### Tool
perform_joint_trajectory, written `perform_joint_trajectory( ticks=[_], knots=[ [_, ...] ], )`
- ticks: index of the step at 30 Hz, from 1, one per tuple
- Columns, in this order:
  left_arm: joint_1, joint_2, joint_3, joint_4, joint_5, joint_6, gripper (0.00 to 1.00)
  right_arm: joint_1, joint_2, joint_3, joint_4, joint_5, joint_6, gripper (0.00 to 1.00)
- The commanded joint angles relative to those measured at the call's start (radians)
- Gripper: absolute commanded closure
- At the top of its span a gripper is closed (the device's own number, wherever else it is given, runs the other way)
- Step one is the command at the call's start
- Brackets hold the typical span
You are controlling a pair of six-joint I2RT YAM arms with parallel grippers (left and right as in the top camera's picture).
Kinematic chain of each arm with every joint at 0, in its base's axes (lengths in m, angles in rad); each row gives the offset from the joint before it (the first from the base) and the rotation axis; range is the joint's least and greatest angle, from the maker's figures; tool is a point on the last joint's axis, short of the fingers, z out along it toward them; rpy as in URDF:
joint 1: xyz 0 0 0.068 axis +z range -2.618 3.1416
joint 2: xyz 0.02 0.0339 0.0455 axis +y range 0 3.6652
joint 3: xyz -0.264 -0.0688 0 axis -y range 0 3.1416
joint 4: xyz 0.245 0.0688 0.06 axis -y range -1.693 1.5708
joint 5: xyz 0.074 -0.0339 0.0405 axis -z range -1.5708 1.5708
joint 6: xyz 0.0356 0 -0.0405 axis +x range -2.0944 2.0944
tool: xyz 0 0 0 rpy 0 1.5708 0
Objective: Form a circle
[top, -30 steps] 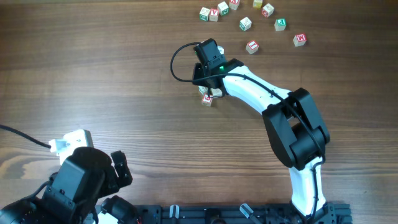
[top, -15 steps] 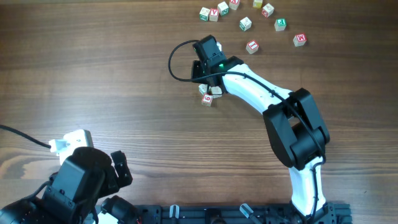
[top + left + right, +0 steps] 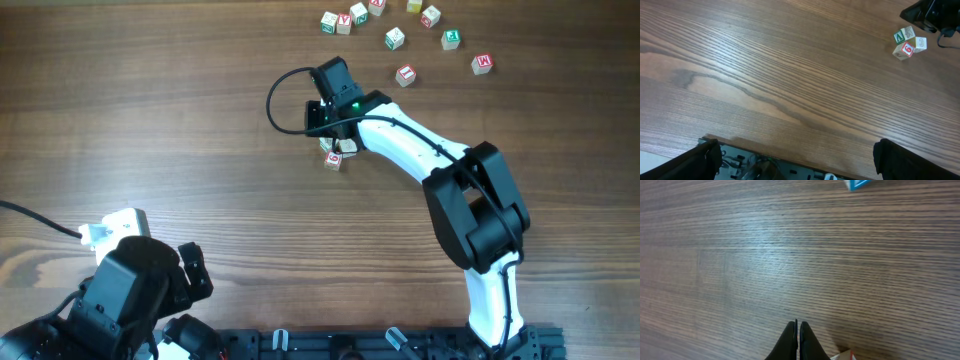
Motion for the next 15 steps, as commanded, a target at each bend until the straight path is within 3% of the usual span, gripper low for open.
perform_joint_trajectory(
  ticks=[1, 15],
  knots=[
    [0.005, -0.002, -0.002, 0.0, 0.001, -0.013, 0.0, 0.021, 0.016, 0.023, -0.006, -0.019, -0.04, 0.95],
    [0.005, -0.002, -0.002, 0.0, 0.001, -0.013, 0.0, 0.024, 0.016, 0.023, -0.063, -0.019, -0.039, 0.95]
  ],
)
